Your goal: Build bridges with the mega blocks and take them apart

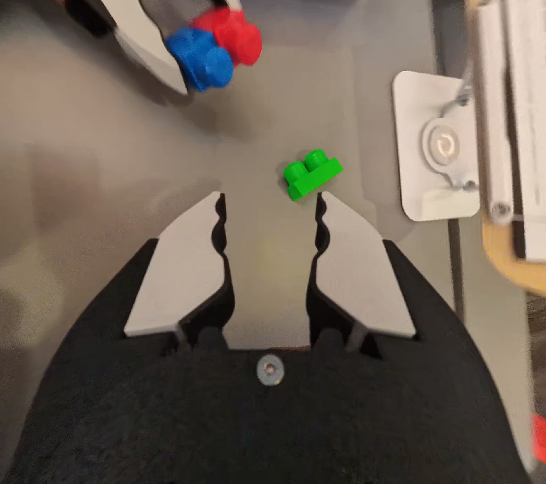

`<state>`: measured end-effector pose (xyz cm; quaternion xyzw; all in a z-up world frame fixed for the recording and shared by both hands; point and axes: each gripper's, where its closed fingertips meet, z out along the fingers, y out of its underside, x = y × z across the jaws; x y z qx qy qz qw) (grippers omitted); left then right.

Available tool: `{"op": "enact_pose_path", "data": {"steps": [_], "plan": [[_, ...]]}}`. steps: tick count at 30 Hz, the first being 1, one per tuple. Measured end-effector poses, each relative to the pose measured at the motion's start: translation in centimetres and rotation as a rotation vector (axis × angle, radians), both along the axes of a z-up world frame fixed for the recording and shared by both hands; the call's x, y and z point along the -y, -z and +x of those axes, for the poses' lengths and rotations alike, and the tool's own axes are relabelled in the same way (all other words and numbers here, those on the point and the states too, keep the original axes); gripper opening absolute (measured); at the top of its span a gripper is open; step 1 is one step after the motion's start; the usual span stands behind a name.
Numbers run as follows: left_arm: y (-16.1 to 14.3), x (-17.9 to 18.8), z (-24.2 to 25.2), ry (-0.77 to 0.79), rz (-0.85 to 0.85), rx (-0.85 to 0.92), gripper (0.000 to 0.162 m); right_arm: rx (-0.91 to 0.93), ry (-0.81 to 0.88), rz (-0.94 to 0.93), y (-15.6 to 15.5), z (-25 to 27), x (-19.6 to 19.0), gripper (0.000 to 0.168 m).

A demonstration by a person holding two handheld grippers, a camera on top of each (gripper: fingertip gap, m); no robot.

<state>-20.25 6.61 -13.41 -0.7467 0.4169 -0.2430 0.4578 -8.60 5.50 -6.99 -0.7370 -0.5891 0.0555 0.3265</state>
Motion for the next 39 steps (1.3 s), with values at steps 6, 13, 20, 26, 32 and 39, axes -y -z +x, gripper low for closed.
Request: {"op": "enact_pose_path", "data": {"steps": [6,13,20,26,32,39], "plan": [[0.1,0.8,0.2,0.039,-0.012,0.036,0.074,0.382,-0.255,-0.137,6.6,-0.9,-5.7,0.059],[0.3,0.8,-0.9,0.039,-0.037,0.054,0.074,0.483,-0.391,-0.194,9.7,-2.7,-8.4,0.072],[0.9,0.9,-1.0,0.050,-0.068,0.044,0.075,0.609,-0.387,-0.190,12.0,-0.9,-9.2,0.063],[0.1,0.7,-0.5,0.061,-0.029,0.068,0.074,0.280,-0.233,-0.157,6.7,-1.5,-8.6,0.063],[-5.1,-0.6,1.6,0.152,-0.027,0.296,0.074,-0.470,-0.107,-0.198,-4.2,-3.2,-6.4,0.063],[-11.2,-1.9,6.4,0.374,-0.044,0.555,0.074,-1.125,-0.122,-0.251,-12.8,-4.1,-5.0,0.062]]}}
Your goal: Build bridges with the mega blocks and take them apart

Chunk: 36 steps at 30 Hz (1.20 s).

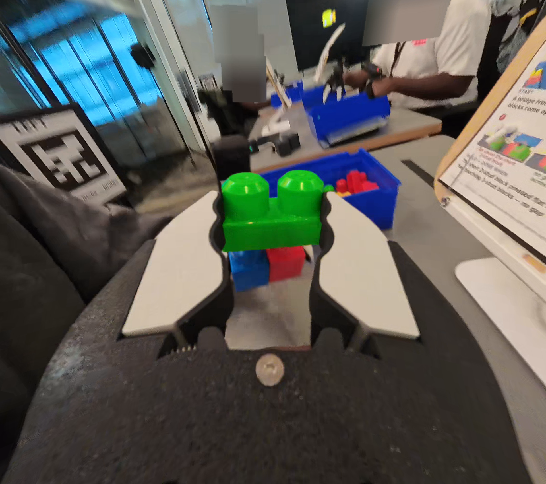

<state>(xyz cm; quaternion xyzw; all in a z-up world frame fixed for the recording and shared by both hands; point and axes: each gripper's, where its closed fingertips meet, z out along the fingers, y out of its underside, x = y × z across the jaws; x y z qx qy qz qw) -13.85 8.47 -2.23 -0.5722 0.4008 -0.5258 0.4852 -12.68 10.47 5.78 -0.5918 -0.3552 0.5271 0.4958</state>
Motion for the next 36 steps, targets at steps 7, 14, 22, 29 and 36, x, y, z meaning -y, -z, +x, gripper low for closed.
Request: {"op": "enact_pose_path", "data": {"steps": [7,14,22,29,36], "plan": [[-4.7,-0.5,3.3,0.135,-0.041,0.157,0.074,-0.265,0.008,-0.055,-3.2,1.1,-0.7,0.063],[-4.9,-1.6,3.9,0.115,-0.033,0.143,0.074,-0.183,0.054,-0.039,-1.9,0.9,-1.2,0.063],[-4.3,-1.5,4.2,0.122,-0.071,0.148,0.074,-0.114,0.088,-0.005,-1.0,1.0,-1.1,0.063],[-3.7,-1.3,4.4,0.103,-0.055,0.118,0.074,-0.143,0.057,-0.047,-0.2,1.3,-0.8,0.063],[-3.7,-1.3,4.5,0.097,-0.062,0.123,0.074,-0.218,0.078,-0.035,0.1,1.5,-0.7,0.063]]}}
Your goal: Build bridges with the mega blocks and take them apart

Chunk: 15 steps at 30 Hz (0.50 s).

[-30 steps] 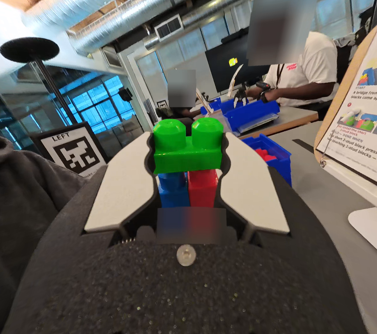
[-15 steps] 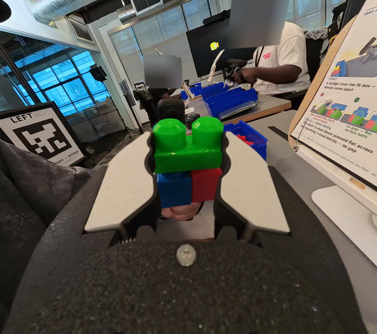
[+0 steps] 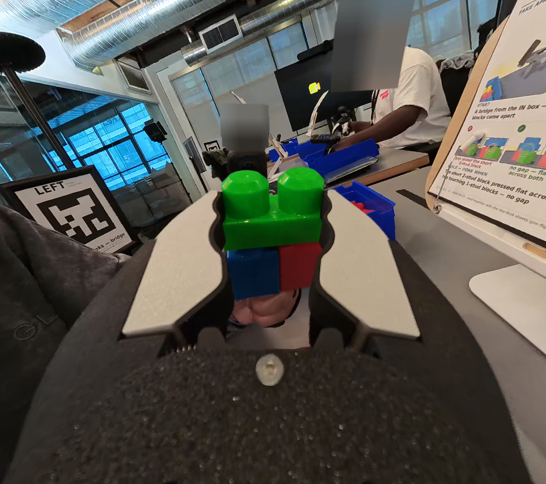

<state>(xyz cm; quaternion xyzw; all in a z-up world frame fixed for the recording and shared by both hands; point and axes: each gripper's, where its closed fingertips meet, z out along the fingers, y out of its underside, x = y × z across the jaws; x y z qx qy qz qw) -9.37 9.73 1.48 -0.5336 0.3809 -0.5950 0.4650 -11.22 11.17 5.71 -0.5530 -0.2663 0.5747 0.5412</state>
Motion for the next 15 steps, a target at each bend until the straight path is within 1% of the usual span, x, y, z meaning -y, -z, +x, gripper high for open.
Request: {"op": "enact_pose_path", "data": {"steps": [15], "plan": [[0.8,-0.4,0.3,0.010,-0.032,-0.031,0.074,-0.041,0.022,-0.011,1.2,0.3,-0.5,0.063]]}}
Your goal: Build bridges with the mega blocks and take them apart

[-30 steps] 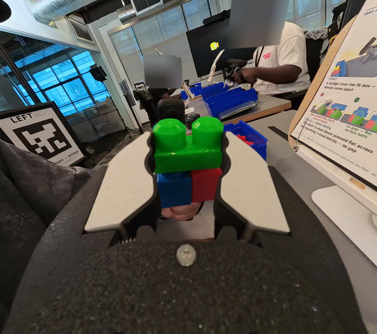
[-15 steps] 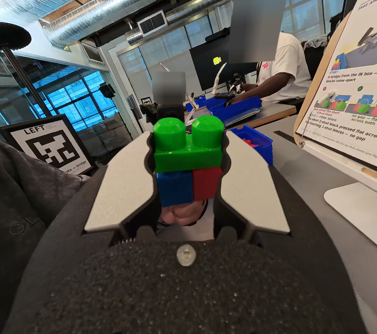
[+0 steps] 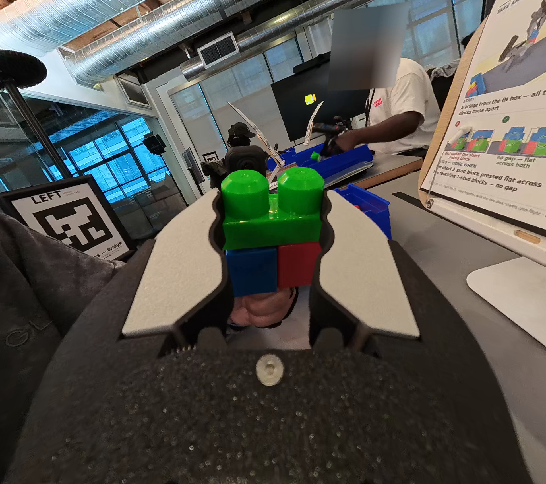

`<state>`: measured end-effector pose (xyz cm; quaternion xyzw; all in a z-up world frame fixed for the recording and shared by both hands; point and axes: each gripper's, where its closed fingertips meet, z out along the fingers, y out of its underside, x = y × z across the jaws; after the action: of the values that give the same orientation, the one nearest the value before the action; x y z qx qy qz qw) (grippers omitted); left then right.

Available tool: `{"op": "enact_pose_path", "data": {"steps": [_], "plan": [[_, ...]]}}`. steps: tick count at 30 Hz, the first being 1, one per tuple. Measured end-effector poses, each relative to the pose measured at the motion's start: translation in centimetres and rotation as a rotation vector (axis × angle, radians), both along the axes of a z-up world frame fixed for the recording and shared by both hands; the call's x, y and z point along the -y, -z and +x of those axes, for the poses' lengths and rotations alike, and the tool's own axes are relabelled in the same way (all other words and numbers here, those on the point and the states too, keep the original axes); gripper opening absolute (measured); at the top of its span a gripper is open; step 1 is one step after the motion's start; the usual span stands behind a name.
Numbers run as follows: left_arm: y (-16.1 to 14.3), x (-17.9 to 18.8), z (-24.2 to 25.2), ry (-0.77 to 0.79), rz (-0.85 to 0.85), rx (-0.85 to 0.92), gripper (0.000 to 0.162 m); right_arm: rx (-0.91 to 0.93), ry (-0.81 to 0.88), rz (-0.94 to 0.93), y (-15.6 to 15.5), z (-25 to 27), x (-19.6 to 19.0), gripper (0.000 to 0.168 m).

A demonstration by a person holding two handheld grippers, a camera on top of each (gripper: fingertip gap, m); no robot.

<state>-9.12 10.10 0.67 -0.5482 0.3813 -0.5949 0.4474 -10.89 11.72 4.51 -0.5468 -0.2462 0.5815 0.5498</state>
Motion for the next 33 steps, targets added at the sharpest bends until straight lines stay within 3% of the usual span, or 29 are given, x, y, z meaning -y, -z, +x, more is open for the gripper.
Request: {"op": "enact_pose_path", "data": {"steps": [4,7,10,12,14,16,22,28,33], "plan": [[-0.5,0.1,-0.3,0.009,0.033,0.001,0.074,0.013,0.003,-0.001,-0.7,-0.1,0.1,0.062],[-1.2,0.1,-1.6,-0.018,0.102,-0.010,0.074,-0.142,-0.031,-0.071,-3.5,1.7,0.7,0.084],[-1.4,-0.2,-2.9,-0.074,0.209,-0.049,0.074,-0.177,-0.131,-0.394,-2.3,2.0,0.3,0.096],[-1.2,-0.2,-3.3,-0.095,0.290,-0.094,0.074,-0.311,-0.367,-0.625,-1.9,1.4,1.8,0.102],[-0.8,-0.1,-3.3,-0.101,0.353,-0.131,0.074,-0.330,-0.464,-0.832,-0.1,0.5,2.4,0.093],[-0.3,0.1,-3.1,-0.096,0.391,-0.153,0.074,-0.289,-0.522,-0.921,1.3,-0.8,3.3,0.096],[0.5,-0.3,-3.2,-0.068,0.331,-0.120,0.074,-0.289,-0.573,-0.983,2.2,-2.1,3.1,0.087],[0.4,-0.8,-3.3,-0.096,0.327,-0.105,0.074,-0.297,-0.602,-1.040,3.9,-3.7,2.8,0.111],[1.1,-0.3,-2.7,-0.083,0.366,-0.143,0.074,-0.359,-0.645,-1.015,2.6,-3.9,2.6,0.111]]}}
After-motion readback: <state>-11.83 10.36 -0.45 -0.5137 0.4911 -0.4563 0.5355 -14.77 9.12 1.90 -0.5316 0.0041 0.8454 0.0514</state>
